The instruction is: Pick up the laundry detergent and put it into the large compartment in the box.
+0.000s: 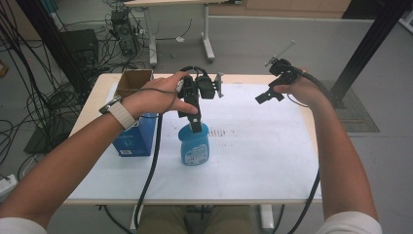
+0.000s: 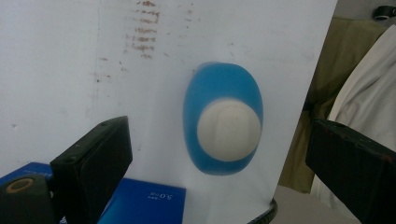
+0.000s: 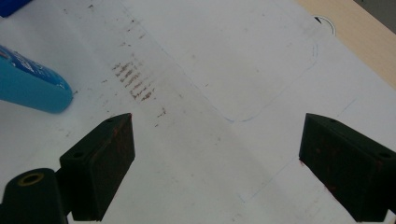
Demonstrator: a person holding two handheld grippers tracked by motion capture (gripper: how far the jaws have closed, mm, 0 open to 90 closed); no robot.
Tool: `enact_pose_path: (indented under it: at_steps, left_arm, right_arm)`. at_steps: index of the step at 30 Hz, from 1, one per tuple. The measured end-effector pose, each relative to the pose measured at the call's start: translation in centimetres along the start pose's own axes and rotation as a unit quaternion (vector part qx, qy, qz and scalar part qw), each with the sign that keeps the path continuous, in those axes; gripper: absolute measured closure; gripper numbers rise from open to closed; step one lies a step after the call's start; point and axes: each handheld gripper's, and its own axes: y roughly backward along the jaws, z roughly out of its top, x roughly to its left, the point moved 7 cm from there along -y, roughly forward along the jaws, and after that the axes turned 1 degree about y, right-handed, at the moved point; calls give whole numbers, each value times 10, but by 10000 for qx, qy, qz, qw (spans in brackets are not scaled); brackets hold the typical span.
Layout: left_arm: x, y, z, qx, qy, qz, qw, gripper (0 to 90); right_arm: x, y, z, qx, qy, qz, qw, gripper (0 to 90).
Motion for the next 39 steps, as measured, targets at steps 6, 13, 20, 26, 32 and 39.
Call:
enact_pose_path:
  at_steps: [6,13,20,26,32,39]
  left_arm:
    - [-3,-6,1,22,-33,9,10000,76]
    - [-4,-10,2,6,0,-13,10000,77]
    - [-7,-17,3,36,-1,-6,10000,78]
    - [-9,-20,4,43,-11,32,10000,79]
    - [-10,-25,5,82,-11,49,10000,79]
    - [-12,-30,6,76,-30,118,9999,81]
  right_arm:
    - [0,0,-1,-22,-7,5,10000,104]
    - [-1,1,-2,-39,-30,-8,10000,103]
    - [-1,0,-2,-36,-31,-2,10000,103]
    - [-1,0,-2,-42,-46,-1,10000,103]
    - [0,-1,-2,-23,-42,3,10000,104]
    - [0,-1,-2,-21,-44,0,10000,103]
